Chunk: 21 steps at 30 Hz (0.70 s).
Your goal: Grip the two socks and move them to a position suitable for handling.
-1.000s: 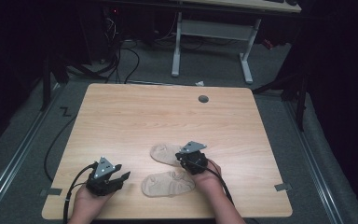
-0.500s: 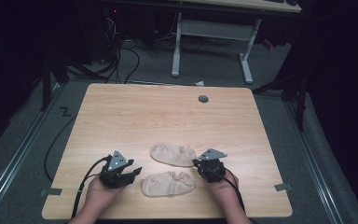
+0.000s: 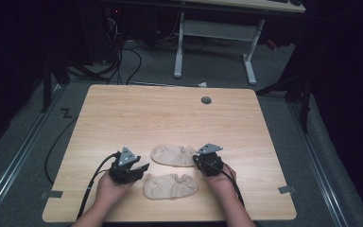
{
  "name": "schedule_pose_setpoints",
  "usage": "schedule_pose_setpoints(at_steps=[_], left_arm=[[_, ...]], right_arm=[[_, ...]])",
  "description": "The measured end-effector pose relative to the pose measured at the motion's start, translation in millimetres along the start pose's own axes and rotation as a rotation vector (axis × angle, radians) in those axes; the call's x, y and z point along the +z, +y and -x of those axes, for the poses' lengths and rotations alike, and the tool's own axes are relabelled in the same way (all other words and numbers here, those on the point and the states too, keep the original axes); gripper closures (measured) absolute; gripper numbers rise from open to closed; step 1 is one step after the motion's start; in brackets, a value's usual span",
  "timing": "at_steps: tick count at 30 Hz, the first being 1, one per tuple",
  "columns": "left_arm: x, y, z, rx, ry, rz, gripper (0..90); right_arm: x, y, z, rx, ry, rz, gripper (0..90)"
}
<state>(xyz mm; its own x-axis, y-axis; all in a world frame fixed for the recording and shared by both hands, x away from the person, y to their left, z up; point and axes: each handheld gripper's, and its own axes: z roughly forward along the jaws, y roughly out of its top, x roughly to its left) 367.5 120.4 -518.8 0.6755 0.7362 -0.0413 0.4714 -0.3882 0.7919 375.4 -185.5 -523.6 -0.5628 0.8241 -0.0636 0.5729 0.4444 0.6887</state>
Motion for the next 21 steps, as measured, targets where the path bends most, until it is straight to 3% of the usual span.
schedule_pose_setpoints(at_steps=[4,7,9,11,15,17,19,21], left_arm=[[25.9,16.1,-7.8,-0.045,-0.012,-0.005,51.3],[38.3,25.7,-7.4,-0.016,0.014,-0.029,51.6],[45.0,29.8,-8.7,-0.03,0.007,-0.039,52.1],[52.0,30.0,-7.9,-0.028,-0.002,-0.072,59.6],[54.5,27.9,-7.3,-0.025,-0.007,-0.077,69.8],[53.5,26.8,-3.9,-0.005,-0.015,-0.078,75.3],[51.8,25.2,-1.7,-0.004,-0.018,-0.077,79.9],[49.4,23.3,0.7,0.001,-0.019,-0.077,82.2]], right_arm=[[1.1,0.8,0.6,0.0,0.0,0.001,89.9],[1.0,0.3,1.4,0.0,0.005,0.003,89.8],[1.0,0.2,0.7,-0.001,0.001,0.005,89.8],[0.9,0.2,0.8,0.0,0.001,0.005,89.5],[-5.3,1.3,4.3,0.042,0.009,0.044,78.5],[-6.4,2.1,7.3,0.078,0.003,0.069,66.8],[-1.4,1.3,9.9,0.11,0.005,0.05,59.4],[3.4,0.1,11.6,0.128,0.043,0.028,55.6]])
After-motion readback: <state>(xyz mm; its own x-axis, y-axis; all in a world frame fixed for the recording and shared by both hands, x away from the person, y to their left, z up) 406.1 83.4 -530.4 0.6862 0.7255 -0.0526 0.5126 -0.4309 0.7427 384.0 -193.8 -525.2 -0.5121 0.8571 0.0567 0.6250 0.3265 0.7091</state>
